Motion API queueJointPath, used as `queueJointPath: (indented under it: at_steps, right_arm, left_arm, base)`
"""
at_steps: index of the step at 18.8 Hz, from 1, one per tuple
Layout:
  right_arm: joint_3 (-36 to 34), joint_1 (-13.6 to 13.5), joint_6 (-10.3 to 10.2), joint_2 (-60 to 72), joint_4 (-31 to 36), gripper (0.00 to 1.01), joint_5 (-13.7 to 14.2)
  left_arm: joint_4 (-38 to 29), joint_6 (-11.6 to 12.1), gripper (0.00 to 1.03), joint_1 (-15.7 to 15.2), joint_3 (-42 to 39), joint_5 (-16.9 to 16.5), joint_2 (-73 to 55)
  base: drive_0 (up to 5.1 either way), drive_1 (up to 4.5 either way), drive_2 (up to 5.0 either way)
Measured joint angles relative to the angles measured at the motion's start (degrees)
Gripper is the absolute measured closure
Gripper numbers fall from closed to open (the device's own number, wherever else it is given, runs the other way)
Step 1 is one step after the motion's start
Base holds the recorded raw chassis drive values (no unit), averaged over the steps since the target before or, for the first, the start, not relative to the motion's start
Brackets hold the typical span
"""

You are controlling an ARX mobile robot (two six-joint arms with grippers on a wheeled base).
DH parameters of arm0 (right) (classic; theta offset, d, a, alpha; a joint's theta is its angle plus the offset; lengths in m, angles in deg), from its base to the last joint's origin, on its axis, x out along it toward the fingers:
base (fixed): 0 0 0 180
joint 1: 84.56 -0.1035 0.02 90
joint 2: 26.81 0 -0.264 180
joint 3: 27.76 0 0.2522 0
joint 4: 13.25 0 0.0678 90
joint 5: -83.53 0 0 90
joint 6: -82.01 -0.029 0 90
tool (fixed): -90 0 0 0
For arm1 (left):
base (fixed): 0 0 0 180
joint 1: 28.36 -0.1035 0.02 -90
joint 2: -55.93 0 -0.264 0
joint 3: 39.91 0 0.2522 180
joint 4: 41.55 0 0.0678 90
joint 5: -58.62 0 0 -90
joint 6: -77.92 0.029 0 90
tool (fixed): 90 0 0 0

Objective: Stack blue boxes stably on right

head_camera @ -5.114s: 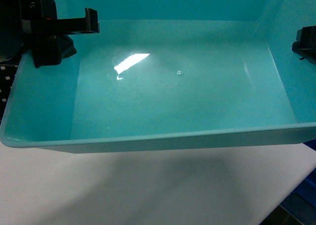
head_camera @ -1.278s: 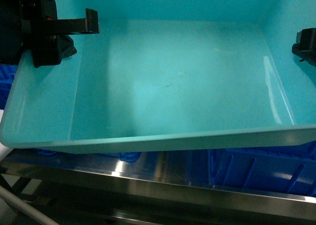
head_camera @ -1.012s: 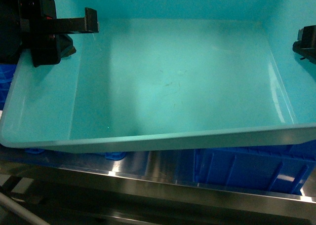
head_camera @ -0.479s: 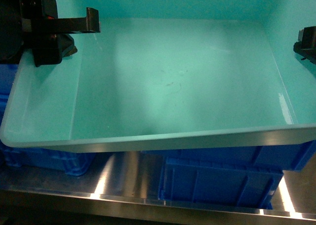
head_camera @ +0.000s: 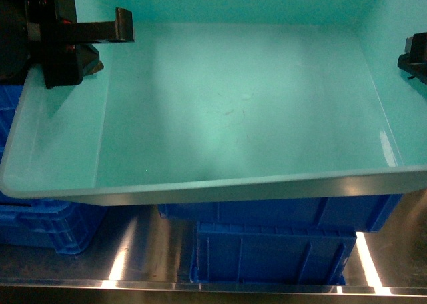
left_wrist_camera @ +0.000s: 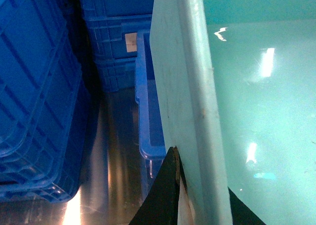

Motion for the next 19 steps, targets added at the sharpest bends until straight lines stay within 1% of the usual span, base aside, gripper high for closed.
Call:
queueJointPath:
  at_steps: [8,12,13,19]
  right_arm:
    - [0.0,0.0,0.0,0.0,0.0,0.94,0.0]
    - [0.0,-0.3,0.0,0.1,0.2,0.94,0.0]
    - [0.0,-0.2,0.0,0.1,0.0,0.94,0.0]
    - [0.0,-0.1,0.0,0.2,-0.1,0.94,0.0]
  left_arm:
    - [0.0,0.0,0.98,0.0,0.0,0.0,0.0]
    - [-0.1,0.1,0.98,-0.2,0.0,0.0,0.0]
    - [-0.1,0.1,0.98,-0.1,0.0,-0.2,0.0]
    - [0.0,0.1,0.98,-0.2,0.0,-0.2,-0.3]
  base:
    - [-0.2,3.97,-4.3]
    - [-1.9,2.27,-6.0]
    - [-0.7,1.29,-2.7]
    - [0.2,0.20,0.2]
